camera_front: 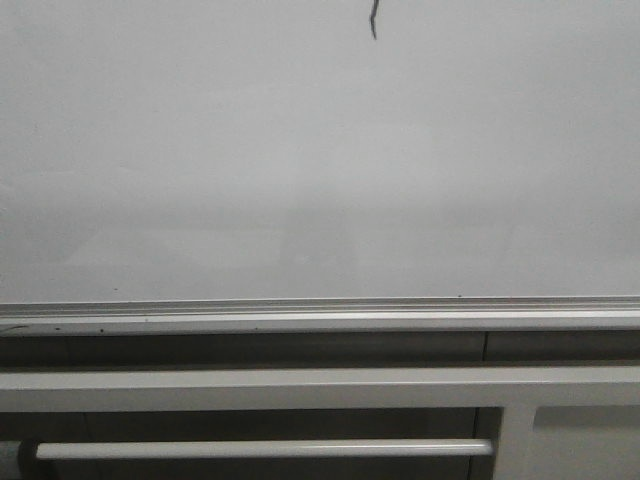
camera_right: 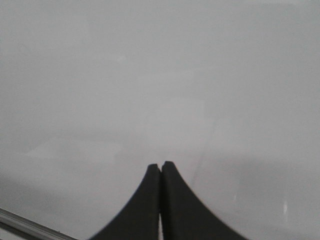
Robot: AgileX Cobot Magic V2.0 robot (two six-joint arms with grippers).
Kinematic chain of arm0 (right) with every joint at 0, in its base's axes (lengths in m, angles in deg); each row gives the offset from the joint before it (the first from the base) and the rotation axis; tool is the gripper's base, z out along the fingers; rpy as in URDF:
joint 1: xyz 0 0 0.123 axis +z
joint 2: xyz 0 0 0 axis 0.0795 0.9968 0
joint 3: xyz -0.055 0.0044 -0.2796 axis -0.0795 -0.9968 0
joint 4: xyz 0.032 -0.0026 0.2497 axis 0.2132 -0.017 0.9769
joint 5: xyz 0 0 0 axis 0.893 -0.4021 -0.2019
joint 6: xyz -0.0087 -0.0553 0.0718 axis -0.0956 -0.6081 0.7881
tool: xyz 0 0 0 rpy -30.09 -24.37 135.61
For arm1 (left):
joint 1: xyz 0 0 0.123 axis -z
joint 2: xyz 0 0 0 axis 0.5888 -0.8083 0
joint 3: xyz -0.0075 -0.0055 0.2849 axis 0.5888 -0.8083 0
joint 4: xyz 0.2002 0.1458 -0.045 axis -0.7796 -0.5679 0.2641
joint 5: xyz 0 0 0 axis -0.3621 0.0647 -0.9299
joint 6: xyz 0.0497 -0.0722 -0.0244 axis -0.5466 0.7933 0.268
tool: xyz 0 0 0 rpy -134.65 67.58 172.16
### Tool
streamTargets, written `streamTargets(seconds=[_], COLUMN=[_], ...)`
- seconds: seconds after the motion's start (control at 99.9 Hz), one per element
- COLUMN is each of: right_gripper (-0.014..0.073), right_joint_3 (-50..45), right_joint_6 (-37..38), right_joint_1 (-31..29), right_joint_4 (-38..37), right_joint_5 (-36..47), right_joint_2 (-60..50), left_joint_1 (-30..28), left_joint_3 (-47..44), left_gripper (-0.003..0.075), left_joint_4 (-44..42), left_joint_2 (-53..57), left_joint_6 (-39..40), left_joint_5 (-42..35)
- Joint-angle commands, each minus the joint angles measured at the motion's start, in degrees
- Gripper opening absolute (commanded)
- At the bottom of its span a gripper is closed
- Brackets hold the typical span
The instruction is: Write number 1 on whiteboard
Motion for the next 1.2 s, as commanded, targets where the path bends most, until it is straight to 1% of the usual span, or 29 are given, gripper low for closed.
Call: streamTargets(seconds=[0.0, 0.08, 0.17, 1.191], right_gripper=[-0.0064, -0.0064, -0.0064, -0.0064], right_joint_3=[1.46, 1.46, 1.46, 1.46], right_joint_6=[-0.21, -0.21, -0.21, -0.21], right_joint_1=[-0.11, -0.11, -0.11, -0.11], right_joint_4=[-0.84, -0.84, -0.84, -0.84], right_joint_5=[-2.22, -2.22, -2.14, -2.05], right_joint_2=[0.67, 0.67, 0.67, 0.67], left_joint_1=[-1.5, -3.45, -4.13, -4.07], left_joint_3=[-2.26, -2.37, -2.37, -2.26], left_gripper=[-0.002, -0.002, -0.002, -0.002], left_joint_4=[0.92, 1.23, 0.99, 0.85], left_joint_2=[1.41, 2.52, 2.52, 2.42], left_joint_6=[1.03, 1.03, 1.03, 1.03], left_joint_5=[-2.7, -2.42, -2.8, -2.66])
